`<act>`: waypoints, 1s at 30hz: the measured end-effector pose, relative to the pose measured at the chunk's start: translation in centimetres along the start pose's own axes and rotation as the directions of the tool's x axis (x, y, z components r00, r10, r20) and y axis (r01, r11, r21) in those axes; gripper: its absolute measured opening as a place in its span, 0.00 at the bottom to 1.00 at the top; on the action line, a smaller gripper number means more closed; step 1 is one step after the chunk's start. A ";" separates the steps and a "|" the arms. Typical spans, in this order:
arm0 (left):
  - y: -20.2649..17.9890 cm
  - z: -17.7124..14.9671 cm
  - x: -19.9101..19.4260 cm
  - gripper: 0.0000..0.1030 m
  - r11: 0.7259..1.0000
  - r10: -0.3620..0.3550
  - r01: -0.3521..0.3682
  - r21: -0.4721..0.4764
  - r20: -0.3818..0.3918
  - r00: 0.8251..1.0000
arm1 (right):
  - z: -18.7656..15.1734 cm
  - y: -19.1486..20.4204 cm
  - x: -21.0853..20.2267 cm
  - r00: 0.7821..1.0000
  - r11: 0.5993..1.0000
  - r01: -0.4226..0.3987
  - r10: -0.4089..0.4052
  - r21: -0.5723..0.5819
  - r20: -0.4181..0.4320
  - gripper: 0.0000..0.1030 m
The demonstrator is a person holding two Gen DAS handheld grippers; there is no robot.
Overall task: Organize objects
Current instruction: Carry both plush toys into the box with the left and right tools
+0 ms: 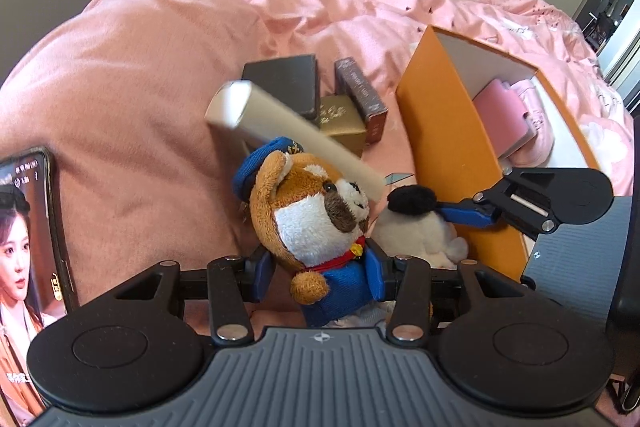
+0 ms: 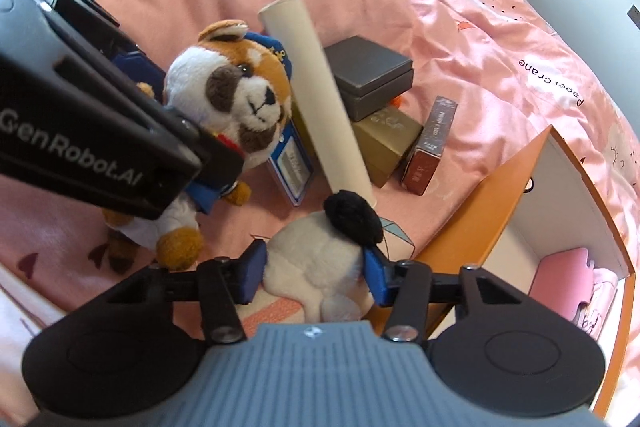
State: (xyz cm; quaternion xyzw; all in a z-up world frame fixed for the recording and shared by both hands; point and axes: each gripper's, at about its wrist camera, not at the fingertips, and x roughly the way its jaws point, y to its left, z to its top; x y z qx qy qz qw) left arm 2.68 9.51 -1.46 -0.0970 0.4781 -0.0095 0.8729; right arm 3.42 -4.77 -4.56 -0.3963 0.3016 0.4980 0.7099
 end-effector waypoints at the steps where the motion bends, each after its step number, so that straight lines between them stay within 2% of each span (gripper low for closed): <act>1: -0.3 0.1 -0.3 0.51 1.000 0.000 0.000 0.010 0.014 1.000 | -0.1 -0.2 -0.4 1.000 1.000 -0.004 0.004 0.014 0.009 0.50; 11: -1.8 2.0 -4.6 0.50 0.999 -0.022 0.016 0.042 0.151 0.988 | 0.3 -2.2 -6.4 0.984 0.998 -0.007 -0.003 0.054 0.179 0.50; 19: -3.5 4.4 -6.6 0.51 0.998 -0.052 0.042 0.047 0.240 0.969 | 0.6 -4.8 -11.6 0.939 0.992 0.011 -0.054 0.129 0.338 0.50; 24: -6.4 6.0 -6.1 0.51 0.990 -0.117 0.093 0.102 0.259 0.959 | -0.1 -7.2 -13.6 0.924 0.982 0.058 -0.122 0.182 0.363 0.50; 27: -8.2 7.0 -5.1 0.50 0.983 -0.160 0.130 0.133 0.248 0.956 | -1.2 -8.8 -14.6 0.923 0.973 0.085 -0.158 0.214 0.351 0.50; 30: -9.9 8.0 -3.8 0.51 0.973 -0.195 0.161 0.163 0.220 0.956 | -2.8 -11.0 -14.1 0.925 0.966 0.076 -0.161 0.248 0.343 0.50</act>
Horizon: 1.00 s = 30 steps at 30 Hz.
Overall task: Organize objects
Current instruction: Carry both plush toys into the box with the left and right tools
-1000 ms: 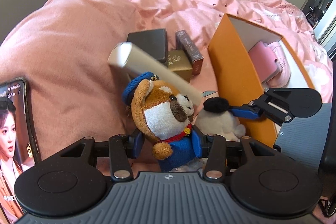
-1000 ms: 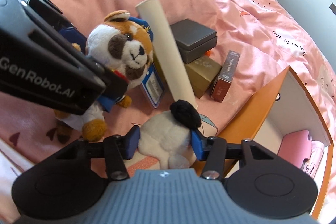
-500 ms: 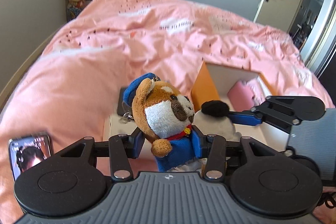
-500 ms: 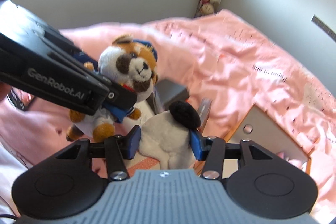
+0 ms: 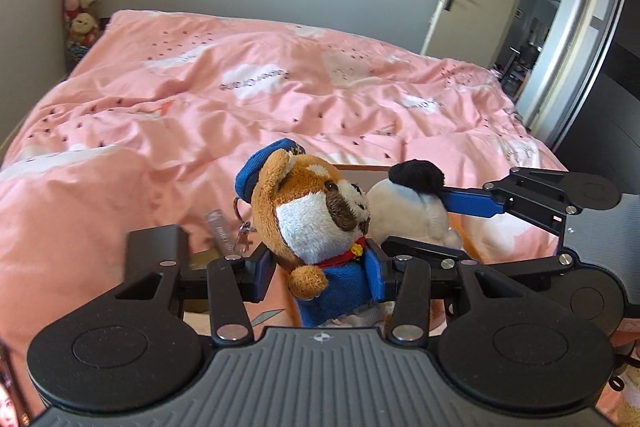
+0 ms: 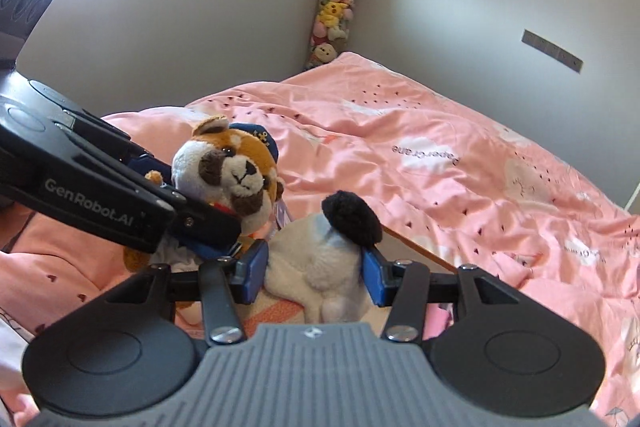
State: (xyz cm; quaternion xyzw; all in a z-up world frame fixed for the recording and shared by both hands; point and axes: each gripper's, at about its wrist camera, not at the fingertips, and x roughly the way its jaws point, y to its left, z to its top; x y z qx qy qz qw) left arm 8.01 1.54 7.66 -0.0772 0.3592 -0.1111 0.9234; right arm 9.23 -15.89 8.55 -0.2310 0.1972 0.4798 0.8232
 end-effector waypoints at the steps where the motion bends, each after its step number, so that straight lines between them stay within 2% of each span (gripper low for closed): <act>1: -0.4 0.2 0.7 0.50 1.000 -0.018 0.018 0.006 -0.010 1.000 | -0.5 -0.8 -0.2 1.000 1.000 -0.009 0.009 0.020 0.000 0.50; 7: -1.5 1.4 4.9 0.50 0.996 -0.076 0.079 0.031 -0.090 0.993 | -2.6 -5.7 1.7 0.998 0.986 -0.052 0.055 0.157 -0.018 0.50; 12: -1.4 2.4 8.3 0.50 0.994 -0.079 0.091 0.060 -0.173 0.982 | -4.1 -7.9 4.3 0.994 0.966 -0.090 0.101 0.242 -0.035 0.50; 18: -2.2 3.0 11.4 0.50 0.985 -0.012 0.049 0.168 -0.215 0.977 | -4.5 -9.1 8.2 0.989 0.973 -0.112 0.128 0.201 -0.068 0.50; 25: -3.0 3.0 15.3 0.50 0.953 0.028 0.050 0.299 -0.251 0.968 | -5.5 -11.2 12.2 0.982 0.979 -0.155 0.168 0.132 -0.092 0.50; 30: -3.3 2.9 17.9 0.50 0.931 0.067 0.049 0.363 -0.300 0.952 | -6.2 -11.5 14.6 0.978 0.984 -0.152 0.163 0.088 -0.129 0.50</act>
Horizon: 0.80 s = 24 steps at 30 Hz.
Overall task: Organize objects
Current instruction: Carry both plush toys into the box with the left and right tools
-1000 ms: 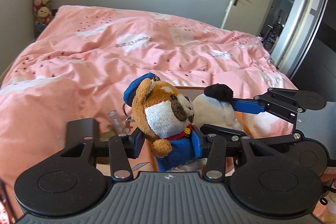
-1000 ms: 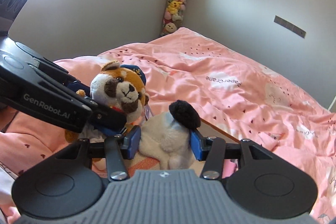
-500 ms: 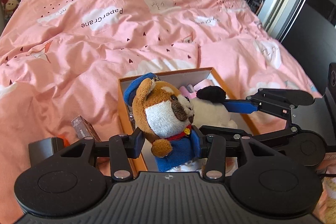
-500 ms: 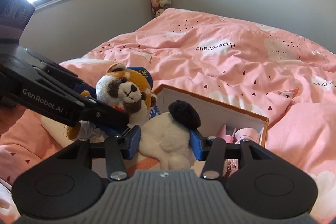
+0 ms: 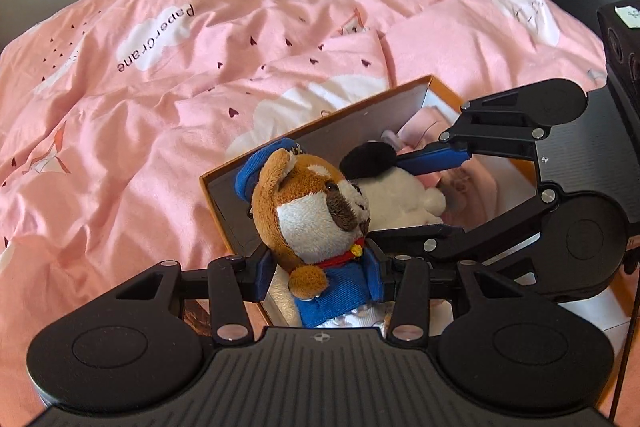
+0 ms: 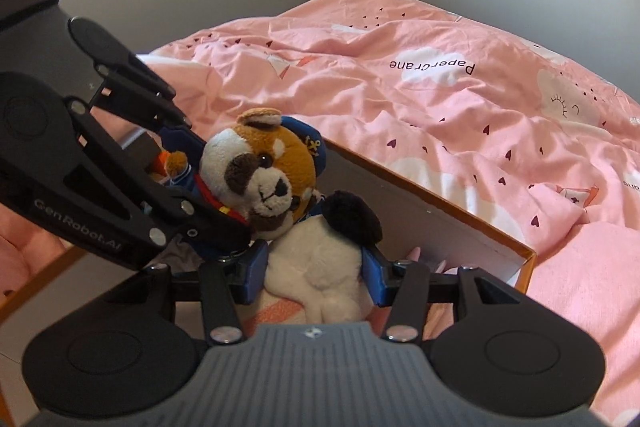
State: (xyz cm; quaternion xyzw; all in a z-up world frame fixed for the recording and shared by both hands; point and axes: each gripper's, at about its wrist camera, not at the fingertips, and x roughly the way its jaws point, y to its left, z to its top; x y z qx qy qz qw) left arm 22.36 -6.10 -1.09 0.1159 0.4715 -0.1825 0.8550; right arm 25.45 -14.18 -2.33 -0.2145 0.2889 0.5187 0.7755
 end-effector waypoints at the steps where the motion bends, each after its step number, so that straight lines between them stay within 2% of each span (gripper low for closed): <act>1: 0.1 0.1 0.4 0.50 1.000 0.001 -0.001 -0.001 -0.011 1.000 | 0.0 -0.1 0.4 1.000 1.000 0.000 0.000 -0.006 -0.010 0.50; 5: -0.1 0.7 1.5 0.50 1.000 0.019 -0.018 0.025 -0.027 0.999 | 0.3 0.0 1.3 0.999 0.996 0.034 -0.036 -0.081 -0.032 0.51; 8: 0.0 1.1 2.4 0.50 1.000 0.020 -0.019 0.020 -0.070 0.997 | 0.5 -0.3 2.0 0.997 0.995 0.019 -0.026 -0.098 -0.072 0.51; 15: -1.0 1.2 3.2 0.54 0.990 0.065 -0.052 0.134 -0.097 0.993 | 0.7 0.3 3.4 0.991 0.981 0.009 -0.034 -0.193 -0.128 0.55; 21: -0.6 1.0 3.1 0.60 0.986 0.048 -0.033 0.164 -0.089 0.995 | 0.9 0.2 3.7 0.989 0.981 -0.004 -0.025 -0.195 -0.146 0.61; 24: -0.6 0.9 2.9 0.62 0.983 0.035 -0.019 0.184 -0.083 0.996 | 0.9 0.3 3.5 0.989 0.979 -0.005 -0.026 -0.205 -0.148 0.61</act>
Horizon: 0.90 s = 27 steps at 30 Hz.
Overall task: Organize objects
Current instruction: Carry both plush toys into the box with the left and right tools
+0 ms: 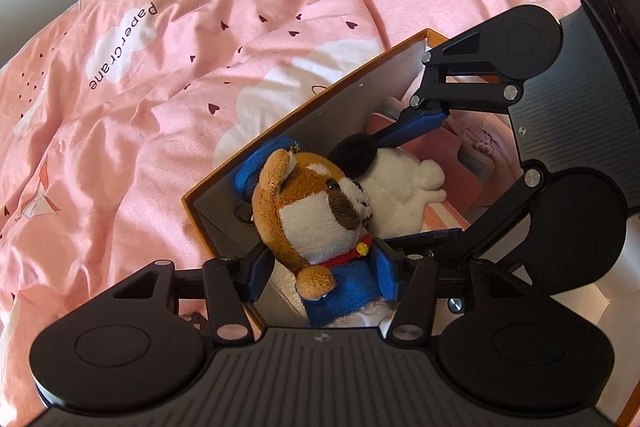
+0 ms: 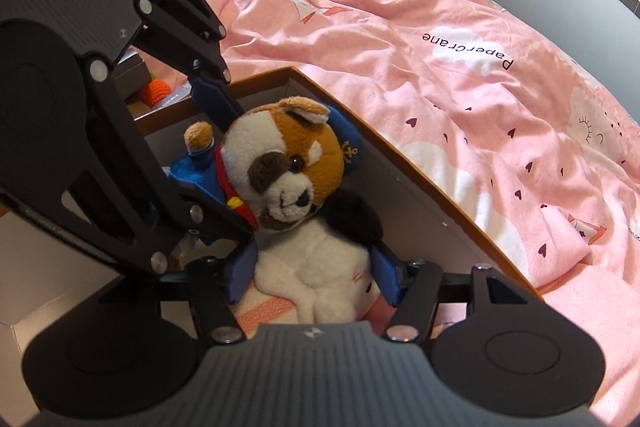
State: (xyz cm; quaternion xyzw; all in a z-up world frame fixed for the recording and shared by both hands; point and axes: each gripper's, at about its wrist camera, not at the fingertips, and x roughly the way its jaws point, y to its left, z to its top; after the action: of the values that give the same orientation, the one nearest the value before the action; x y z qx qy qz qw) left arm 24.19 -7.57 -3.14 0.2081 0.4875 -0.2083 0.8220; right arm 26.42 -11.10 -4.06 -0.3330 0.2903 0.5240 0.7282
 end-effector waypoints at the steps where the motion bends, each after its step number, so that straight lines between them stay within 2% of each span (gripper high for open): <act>1: -0.1 -0.1 -0.1 0.63 1.000 -0.001 0.001 0.006 0.001 1.000 | 0.0 0.0 -0.1 1.000 1.000 0.000 0.000 0.003 -0.002 0.61; 5: -0.4 -0.1 -0.4 0.64 0.999 0.013 -0.013 0.037 -0.001 1.000 | -0.1 -0.8 -0.2 1.000 0.999 -0.015 0.016 0.051 -0.007 0.61; 7: -0.7 -0.1 -0.5 0.64 0.998 0.044 -0.043 0.054 -0.006 0.999 | -0.2 -1.2 -0.3 1.000 0.996 -0.023 0.024 0.089 -0.010 0.61; 8: -0.8 0.0 -0.4 0.64 0.996 0.066 -0.065 0.059 -0.016 0.998 | -0.3 -1.4 -0.4 1.000 0.994 -0.027 0.029 0.106 -0.009 0.61; 11: -1.4 0.4 0.1 0.55 0.992 0.103 -0.098 0.077 -0.061 0.993 | -0.6 -1.8 -0.6 0.999 0.988 -0.043 0.045 0.148 -0.010 0.61; 14: -1.8 1.0 0.9 0.52 0.991 0.127 -0.121 0.059 -0.113 0.985 | -1.1 -2.2 -0.8 0.998 0.979 -0.054 0.059 0.198 -0.018 0.60; 17: -2.0 1.5 1.9 0.51 0.987 0.159 -0.154 0.046 -0.163 0.974 | -1.5 -2.7 -1.0 0.997 0.964 -0.066 0.070 0.259 -0.009 0.58; 19: -2.3 1.8 2.3 0.51 0.983 0.180 -0.172 0.059 -0.169 0.969 | -1.7 -2.9 -1.0 0.998 0.958 -0.065 0.069 0.279 -0.004 0.57; 21: -2.6 1.9 2.7 0.52 0.982 0.183 -0.170 0.084 -0.171 0.968 | -1.6 -3.3 -0.8 0.997 0.945 -0.073 0.077 0.318 -0.001 0.57; 22: -2.7 1.8 3.1 0.52 0.984 0.163 -0.147 0.095 -0.178 0.970 | -1.5 -3.4 -0.6 0.997 0.941 -0.073 0.078 0.331 -0.003 0.56; 23: -2.7 1.8 3.5 0.56 0.987 0.143 -0.124 0.106 -0.185 0.972 | -1.3 -3.5 -0.4 0.997 0.939 -0.071 0.079 0.336 -0.010 0.56; 27: -2.3 1.4 3.8 0.58 0.985 0.136 -0.117 0.127 -0.148 0.980 | -0.9 -3.9 0.3 0.995 0.939 -0.076 0.095 0.335 -0.040 0.58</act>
State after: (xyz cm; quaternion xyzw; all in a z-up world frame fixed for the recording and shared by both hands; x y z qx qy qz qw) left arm 25.64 -10.78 -6.21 0.3024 0.5231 -0.1669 0.7792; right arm 30.16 -12.51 -4.15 -0.2067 0.4089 0.4891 0.7423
